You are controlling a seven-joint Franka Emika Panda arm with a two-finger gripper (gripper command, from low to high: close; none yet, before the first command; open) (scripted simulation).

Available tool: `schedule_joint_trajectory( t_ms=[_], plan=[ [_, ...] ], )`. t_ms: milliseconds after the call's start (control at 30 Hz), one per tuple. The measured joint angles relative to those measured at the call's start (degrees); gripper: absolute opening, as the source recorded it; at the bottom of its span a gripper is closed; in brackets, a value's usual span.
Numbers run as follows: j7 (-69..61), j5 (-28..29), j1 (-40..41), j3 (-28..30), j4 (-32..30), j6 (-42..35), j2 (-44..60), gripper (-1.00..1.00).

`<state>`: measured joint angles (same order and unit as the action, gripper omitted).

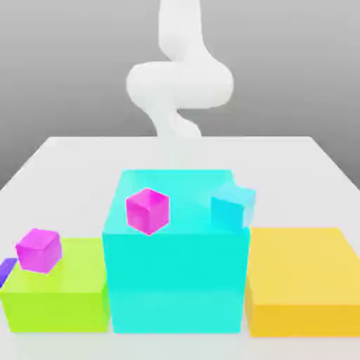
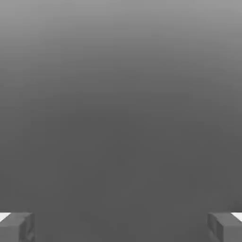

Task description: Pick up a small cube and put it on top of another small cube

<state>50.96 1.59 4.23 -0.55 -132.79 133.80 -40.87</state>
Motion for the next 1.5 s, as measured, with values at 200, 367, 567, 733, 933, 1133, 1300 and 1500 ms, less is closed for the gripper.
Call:
schedule_joint_trajectory(
  t_ms=[200, 367, 567, 733, 933, 1133, 1300, 1500],
  plan=[
    [12.37, 3.65, 9.84, -0.41, -2.45, 4.90, 12.21, 0.00],
    [22.07, 6.21, 16.46, 0.97, -4.43, 8.83, 22.10, 0.00],
    [31.99, 6.82, 22.66, 4.48, -6.85, 13.73, 33.83, 0.00],
    [37.32, 3.23, 28.94, 7.15, -8.96, 18.06, 43.48, 0.00],
    [38.58, -5.73, 33.49, 7.26, -10.51, 24.01, 55.08, 0.00],
    [37.15, -8.20, 35.32, 5.27, -9.20, 30.36, 63.14, -1.00],
    [37.31, -8.05, 35.58, 5.04, -9.15, 30.69, 63.48, -1.00],
    [39.75, -3.46, 34.19, 7.66, -10.33, 22.31, 53.52, -1.00]
  ],
)
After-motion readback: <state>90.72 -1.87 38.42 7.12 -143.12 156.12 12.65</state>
